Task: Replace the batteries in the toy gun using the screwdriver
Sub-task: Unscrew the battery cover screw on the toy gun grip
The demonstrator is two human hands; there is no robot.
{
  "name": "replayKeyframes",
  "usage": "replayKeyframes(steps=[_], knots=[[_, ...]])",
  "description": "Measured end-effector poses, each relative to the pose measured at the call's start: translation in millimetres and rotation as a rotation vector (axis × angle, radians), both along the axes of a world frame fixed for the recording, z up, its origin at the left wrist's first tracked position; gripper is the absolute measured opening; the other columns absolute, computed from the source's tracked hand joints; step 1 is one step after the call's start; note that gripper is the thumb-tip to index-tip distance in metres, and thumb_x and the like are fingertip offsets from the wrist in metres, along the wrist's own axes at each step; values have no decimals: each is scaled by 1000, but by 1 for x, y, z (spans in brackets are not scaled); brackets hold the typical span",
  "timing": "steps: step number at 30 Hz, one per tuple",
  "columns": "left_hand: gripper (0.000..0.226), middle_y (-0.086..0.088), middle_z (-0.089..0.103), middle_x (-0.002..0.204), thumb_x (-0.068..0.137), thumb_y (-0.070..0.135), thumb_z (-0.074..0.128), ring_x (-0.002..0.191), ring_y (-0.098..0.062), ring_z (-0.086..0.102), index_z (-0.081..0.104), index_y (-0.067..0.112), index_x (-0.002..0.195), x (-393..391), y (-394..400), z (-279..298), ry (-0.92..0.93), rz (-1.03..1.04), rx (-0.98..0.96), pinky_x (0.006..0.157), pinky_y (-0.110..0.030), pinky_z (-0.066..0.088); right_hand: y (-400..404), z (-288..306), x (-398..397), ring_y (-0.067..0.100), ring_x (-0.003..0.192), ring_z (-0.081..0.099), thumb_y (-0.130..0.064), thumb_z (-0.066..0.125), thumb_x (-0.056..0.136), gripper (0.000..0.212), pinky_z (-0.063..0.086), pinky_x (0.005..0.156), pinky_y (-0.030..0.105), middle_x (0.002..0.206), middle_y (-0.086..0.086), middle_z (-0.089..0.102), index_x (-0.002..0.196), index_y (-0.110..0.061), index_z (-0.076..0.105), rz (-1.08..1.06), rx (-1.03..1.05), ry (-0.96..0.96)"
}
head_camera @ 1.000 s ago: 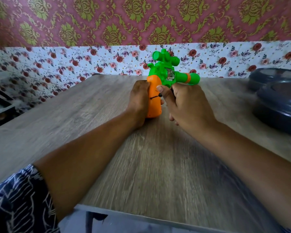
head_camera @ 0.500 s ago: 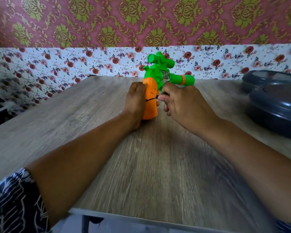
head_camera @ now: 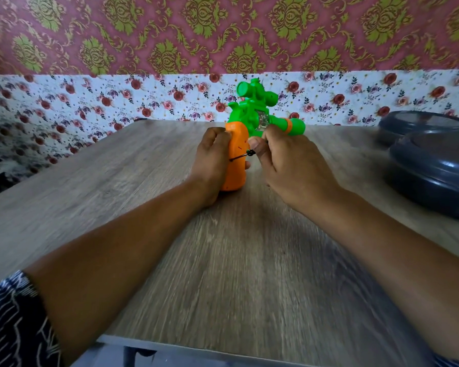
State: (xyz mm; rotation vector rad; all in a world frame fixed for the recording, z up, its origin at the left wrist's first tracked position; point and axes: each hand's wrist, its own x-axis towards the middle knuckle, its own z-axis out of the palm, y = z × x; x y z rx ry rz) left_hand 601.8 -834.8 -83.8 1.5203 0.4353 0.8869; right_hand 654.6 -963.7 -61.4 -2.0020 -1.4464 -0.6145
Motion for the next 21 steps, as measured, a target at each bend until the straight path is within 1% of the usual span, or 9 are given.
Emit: replayKeyframes(steps=[3, 7, 10, 12, 14, 16, 17, 19, 21], knots=[[18, 0, 54, 66, 99, 21, 35, 40, -2, 56, 45, 15, 86, -4, -4, 3, 14, -9, 10, 45, -18, 45, -1, 1, -1, 29, 62, 55, -40, 34, 97, 39, 42, 56, 37, 62, 8, 55, 88, -7, 51, 10, -11, 25], [15, -1, 52, 67, 100, 17, 34, 38, 1, 55, 43, 6, 98, -7, -8, 8, 23, 7, 24, 35, -12, 39, 2, -1, -1, 29, 64, 62, -29, 49, 94, 22, 50, 62, 42, 67, 12, 66, 86, -9, 51, 104, 40, 151], [16, -4, 53, 69, 98, 19, 35, 39, -2, 56, 45, 7, 97, -7, -8, 8, 4, 26, -7, 37, -13, 40, 2, 2, -5, 8, 53, 59, -19, 56, 91, 12, 47, 60, 28, 64, 6, 68, 84, -9, 53, 179, 48, 282], [19, -7, 53, 72, 92, 27, 39, 52, -12, 57, 48, 10, 90, -7, -7, 6, 9, 39, 0, 48, -20, 43, -1, 6, -7, -1, 45, 55, -13, 56, 91, 9, 40, 53, 14, 67, 7, 70, 83, -8, 53, 255, 54, 388], [19, -8, 52, 74, 85, 33, 41, 67, -20, 51, 49, 15, 81, -6, -7, 5, 17, 68, 15, 61, -30, 41, -3, 6, -8, -6, 44, 54, -9, 55, 91, 7, 37, 50, 8, 73, 9, 71, 85, -7, 52, 313, 60, 468], [19, -12, 53, 77, 85, 34, 41, 71, -22, 51, 50, 18, 81, -7, -8, 6, 19, 67, 7, 67, -35, 41, -2, 3, -6, -5, 49, 56, -16, 52, 93, 8, 40, 52, 12, 79, 8, 71, 88, -10, 50, 302, 34, 460], [18, -11, 54, 77, 89, 32, 41, 68, -22, 54, 50, 17, 85, -8, -9, 7, 14, 67, 2, 66, -34, 43, 0, 0, -4, 0, 55, 59, -24, 49, 95, 13, 47, 56, 23, 81, 7, 71, 89, -13, 49, 258, 6, 415], [16, -5, 54, 73, 98, 22, 37, 51, -7, 59, 48, 11, 97, -8, -11, 8, -2, 59, -15, 50, -20, 48, 0, -4, -1, 17, 68, 62, -42, 37, 96, 26, 50, 65, 40, 82, 5, 70, 90, -18, 45, 105, -73, 282], [15, -5, 56, 75, 100, 19, 34, 42, -2, 59, 46, 9, 101, -9, -11, 8, -4, 41, -36, 42, -15, 46, -2, -2, -1, 27, 73, 61, -48, 27, 95, 34, 50, 68, 43, 82, 5, 69, 91, -19, 44, -18, -124, 190]])
